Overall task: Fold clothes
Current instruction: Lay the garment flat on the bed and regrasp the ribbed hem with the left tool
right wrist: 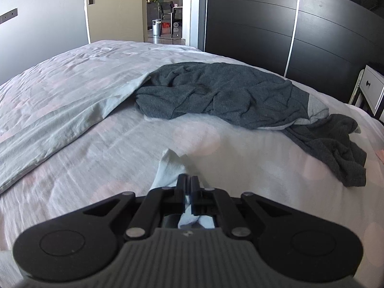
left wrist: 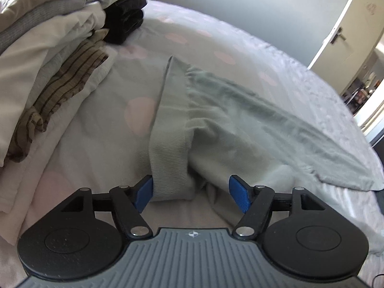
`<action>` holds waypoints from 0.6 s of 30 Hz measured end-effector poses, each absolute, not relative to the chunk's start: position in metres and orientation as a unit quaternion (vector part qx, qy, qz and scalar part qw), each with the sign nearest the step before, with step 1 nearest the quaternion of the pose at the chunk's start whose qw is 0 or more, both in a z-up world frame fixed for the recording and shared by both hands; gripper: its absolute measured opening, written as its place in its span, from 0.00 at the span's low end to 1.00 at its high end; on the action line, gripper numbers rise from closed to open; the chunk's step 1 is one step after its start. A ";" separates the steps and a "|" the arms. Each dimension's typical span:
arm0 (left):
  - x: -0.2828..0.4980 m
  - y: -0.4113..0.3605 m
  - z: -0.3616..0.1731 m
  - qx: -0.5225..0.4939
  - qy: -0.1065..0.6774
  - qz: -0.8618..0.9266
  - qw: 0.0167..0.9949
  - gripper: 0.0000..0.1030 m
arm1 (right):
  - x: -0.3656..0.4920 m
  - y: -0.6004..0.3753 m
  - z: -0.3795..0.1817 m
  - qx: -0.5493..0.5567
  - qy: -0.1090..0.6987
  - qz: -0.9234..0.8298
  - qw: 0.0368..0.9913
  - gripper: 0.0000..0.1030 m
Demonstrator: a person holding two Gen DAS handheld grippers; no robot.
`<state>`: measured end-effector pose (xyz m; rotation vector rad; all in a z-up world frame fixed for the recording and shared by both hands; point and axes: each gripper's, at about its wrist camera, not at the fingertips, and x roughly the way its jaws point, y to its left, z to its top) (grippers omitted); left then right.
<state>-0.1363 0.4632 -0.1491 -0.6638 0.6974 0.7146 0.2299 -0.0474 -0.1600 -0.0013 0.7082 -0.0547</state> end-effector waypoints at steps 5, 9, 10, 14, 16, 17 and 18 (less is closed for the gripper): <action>-0.136 0.475 -0.164 -0.318 0.345 0.374 0.800 0.74 | 0.233 -0.045 -0.165 0.001 0.355 -0.023 0.935 0.05; -0.134 0.474 -0.161 -0.295 0.343 0.382 0.806 0.42 | 0.235 -0.044 -0.169 0.000 0.362 -0.021 0.932 0.05; -0.136 0.473 -0.156 -0.288 0.338 0.385 0.809 0.37 | 0.236 -0.043 -0.170 -0.001 0.363 -0.021 0.932 0.05; -0.143 0.465 -0.137 -0.260 0.318 0.397 0.821 0.22 | 0.234 -0.045 -0.167 0.001 0.355 -0.026 0.934 0.05; -0.147 0.461 -0.127 -0.245 0.308 0.402 0.826 0.19 | 0.232 -0.050 -0.161 0.010 0.336 -0.036 0.941 0.03; -0.149 0.459 -0.122 -0.238 0.303 0.405 0.829 0.18 | 0.230 -0.053 -0.156 0.016 0.320 -0.044 0.946 0.02; -0.151 0.457 -0.117 -0.230 0.298 0.408 0.832 0.18 | 0.228 -0.057 -0.150 0.023 0.304 -0.051 0.951 0.00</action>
